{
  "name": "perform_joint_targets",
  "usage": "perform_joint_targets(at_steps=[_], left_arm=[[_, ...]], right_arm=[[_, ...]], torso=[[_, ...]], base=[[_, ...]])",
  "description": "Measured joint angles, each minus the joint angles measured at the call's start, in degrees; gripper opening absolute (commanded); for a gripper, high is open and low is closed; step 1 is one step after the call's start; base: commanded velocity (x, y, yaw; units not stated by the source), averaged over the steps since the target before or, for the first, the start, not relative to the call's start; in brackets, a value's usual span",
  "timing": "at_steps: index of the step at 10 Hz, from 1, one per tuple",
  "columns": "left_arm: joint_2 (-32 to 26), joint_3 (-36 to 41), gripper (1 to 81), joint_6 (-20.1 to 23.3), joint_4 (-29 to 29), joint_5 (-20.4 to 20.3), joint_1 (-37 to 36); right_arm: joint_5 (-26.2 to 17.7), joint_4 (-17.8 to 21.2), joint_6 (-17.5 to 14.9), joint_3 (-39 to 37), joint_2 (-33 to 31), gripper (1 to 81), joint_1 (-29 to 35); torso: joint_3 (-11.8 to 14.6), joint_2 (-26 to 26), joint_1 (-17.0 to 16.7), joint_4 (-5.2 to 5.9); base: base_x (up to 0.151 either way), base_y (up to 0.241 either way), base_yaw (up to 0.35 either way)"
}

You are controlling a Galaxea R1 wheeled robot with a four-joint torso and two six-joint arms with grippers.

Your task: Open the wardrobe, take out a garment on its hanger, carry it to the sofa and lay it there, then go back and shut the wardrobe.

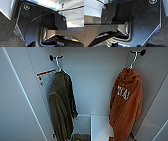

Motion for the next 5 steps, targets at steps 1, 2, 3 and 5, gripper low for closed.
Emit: perform_joint_targets(at_steps=[1, 2, 3, 5], left_arm=[[0.00, 0.00, 81.1, 0.00, 0.00, -0.02, -0.05], [0.00, 0.00, 81.1, 0.00, 0.00, -0.02, -0.02], [0.00, 0.00, 81.1, 0.00, 0.00, -0.02, -0.02], [0.04, 0.00, 81.1, 0.00, 0.00, -0.02, -0.02]], right_arm=[[0.07, 0.00, 0.00, -0.30, 0.35, 81.1, 0.02], [0.07, 0.00, 0.00, -0.55, 0.63, 81.1, 0.02], [0.07, 0.02, 0.00, -0.74, 0.88, 81.1, 0.00], [0.13, 0.06, 0.02, -1.00, 0.96, 81.1, 0.00]], torso=[[0.00, 0.00, 0.00, 0.00], [0.00, 0.00, 0.01, 0.00], [0.00, 0.00, 0.00, 0.00], [0.00, 0.00, 0.00, 0.00]], base=[[0.082, 0.000, 0.000], [0.082, 0.000, 0.000], [0.082, 0.000, 0.000], [0.082, 0.000, 0.000]])
